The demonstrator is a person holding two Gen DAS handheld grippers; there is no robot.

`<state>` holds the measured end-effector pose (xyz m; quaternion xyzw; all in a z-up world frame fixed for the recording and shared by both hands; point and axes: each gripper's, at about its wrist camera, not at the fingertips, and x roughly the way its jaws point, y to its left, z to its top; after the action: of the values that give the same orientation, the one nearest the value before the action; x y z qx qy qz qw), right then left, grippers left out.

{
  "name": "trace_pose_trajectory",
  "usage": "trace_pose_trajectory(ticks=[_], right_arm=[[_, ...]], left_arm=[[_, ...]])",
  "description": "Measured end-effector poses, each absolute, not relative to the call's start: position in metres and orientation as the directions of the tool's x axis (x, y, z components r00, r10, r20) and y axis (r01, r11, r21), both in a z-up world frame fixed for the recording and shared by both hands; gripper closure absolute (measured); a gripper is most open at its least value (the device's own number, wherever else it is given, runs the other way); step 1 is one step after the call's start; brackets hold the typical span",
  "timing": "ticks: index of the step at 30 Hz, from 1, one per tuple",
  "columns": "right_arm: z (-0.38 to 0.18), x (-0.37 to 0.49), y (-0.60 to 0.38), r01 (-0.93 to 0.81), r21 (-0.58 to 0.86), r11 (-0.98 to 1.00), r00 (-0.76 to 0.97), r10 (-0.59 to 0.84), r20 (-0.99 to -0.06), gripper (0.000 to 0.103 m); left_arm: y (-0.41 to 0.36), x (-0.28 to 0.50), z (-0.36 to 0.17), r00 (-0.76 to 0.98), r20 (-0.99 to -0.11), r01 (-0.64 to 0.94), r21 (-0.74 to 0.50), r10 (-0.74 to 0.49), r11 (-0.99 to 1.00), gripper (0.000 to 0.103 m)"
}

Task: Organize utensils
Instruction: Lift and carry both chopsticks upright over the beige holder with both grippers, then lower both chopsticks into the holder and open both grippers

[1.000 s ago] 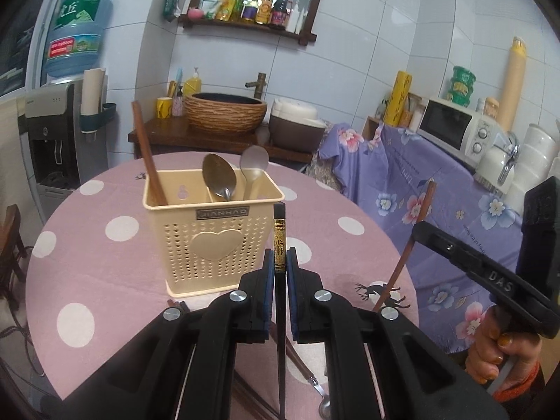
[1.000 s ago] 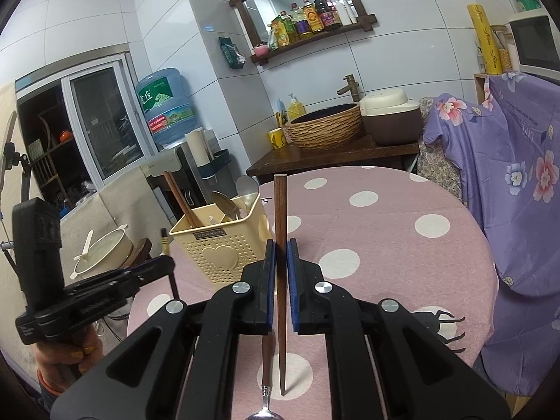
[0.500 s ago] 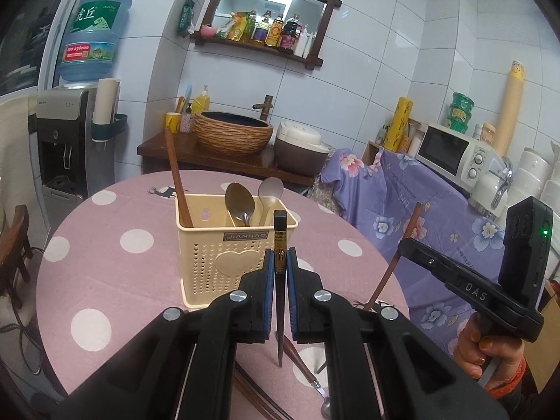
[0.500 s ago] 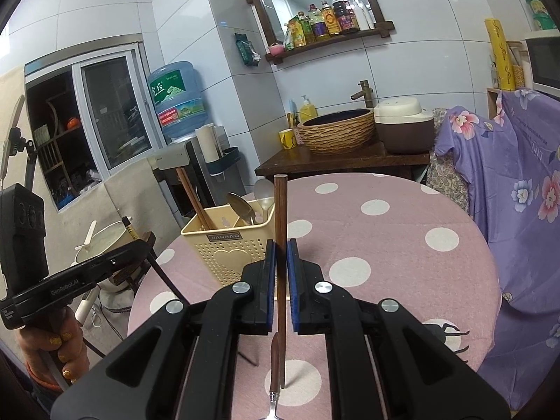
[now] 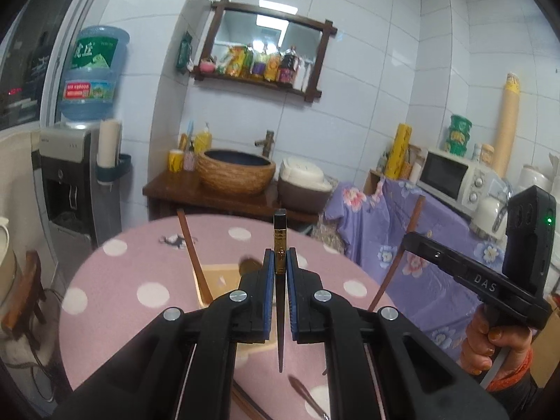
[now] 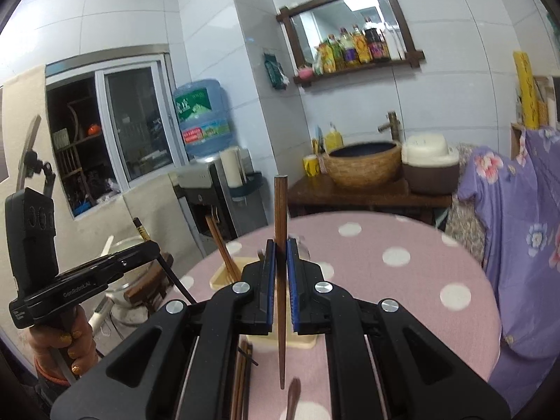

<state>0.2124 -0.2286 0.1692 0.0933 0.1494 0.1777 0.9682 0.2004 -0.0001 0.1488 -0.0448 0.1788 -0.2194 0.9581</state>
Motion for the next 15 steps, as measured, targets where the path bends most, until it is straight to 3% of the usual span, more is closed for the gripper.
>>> trace_pose_trajectory(ticks=[8,15], right_arm=[[0.236,0.247,-0.214,-0.294,0.209,0.932,0.941,0.322,-0.109,0.096],[0.204,0.291,-0.194,-0.243,0.195,0.95,0.943,0.278,-0.181,0.096]], left_arm=[[0.016,0.23,0.212,0.906,-0.217,0.329,-0.176,-0.363,0.928,0.095],[0.008,0.257,0.184,0.92,-0.265,0.258,-0.14,-0.288,0.956,0.095]])
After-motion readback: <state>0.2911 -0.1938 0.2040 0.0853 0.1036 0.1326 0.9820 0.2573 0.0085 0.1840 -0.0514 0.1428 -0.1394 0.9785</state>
